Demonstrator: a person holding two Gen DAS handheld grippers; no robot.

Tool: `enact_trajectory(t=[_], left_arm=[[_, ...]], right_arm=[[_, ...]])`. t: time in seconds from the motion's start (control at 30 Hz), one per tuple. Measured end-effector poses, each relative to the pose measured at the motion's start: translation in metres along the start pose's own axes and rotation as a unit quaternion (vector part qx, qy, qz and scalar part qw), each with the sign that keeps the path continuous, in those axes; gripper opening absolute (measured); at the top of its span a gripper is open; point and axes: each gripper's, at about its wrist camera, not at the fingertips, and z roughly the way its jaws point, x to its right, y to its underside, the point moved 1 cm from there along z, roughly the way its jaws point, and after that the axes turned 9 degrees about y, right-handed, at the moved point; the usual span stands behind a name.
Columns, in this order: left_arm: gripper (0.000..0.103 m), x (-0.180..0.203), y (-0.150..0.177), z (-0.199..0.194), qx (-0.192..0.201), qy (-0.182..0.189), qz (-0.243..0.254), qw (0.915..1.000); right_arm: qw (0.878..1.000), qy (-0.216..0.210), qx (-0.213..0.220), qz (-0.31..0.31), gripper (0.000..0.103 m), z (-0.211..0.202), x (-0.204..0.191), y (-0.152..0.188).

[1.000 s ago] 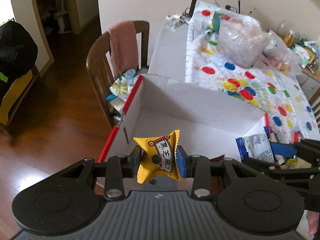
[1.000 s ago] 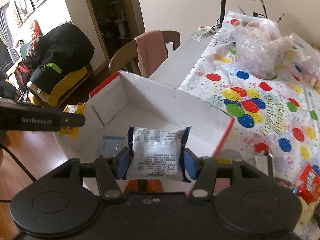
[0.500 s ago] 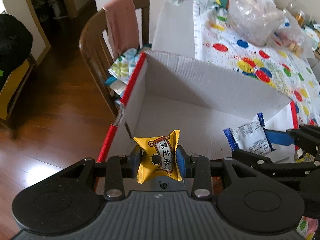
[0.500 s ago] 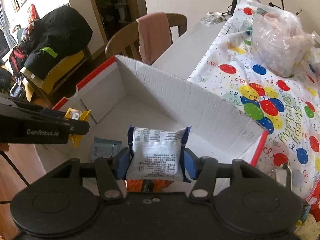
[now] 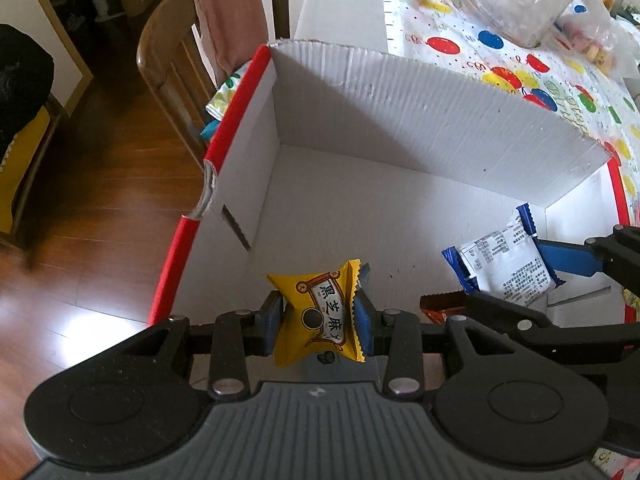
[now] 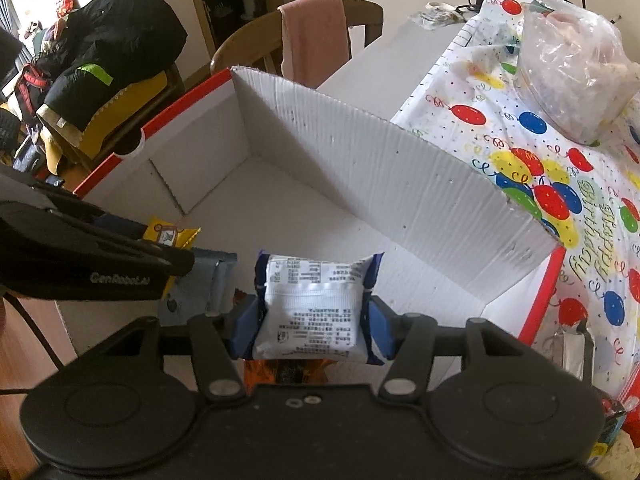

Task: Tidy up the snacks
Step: 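Carry white packet and yellow candy into the box and release both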

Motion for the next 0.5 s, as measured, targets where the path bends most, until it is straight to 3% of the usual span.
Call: enact_trajectory(t=[0.5], left_arm=[[0.049,0.006,0.01,-0.01,0.017,0.007,0.007,0.9998]], right_arm=[[1.0,-0.003,0.009,0.01,0.068,-0.01,0.002,0.003]])
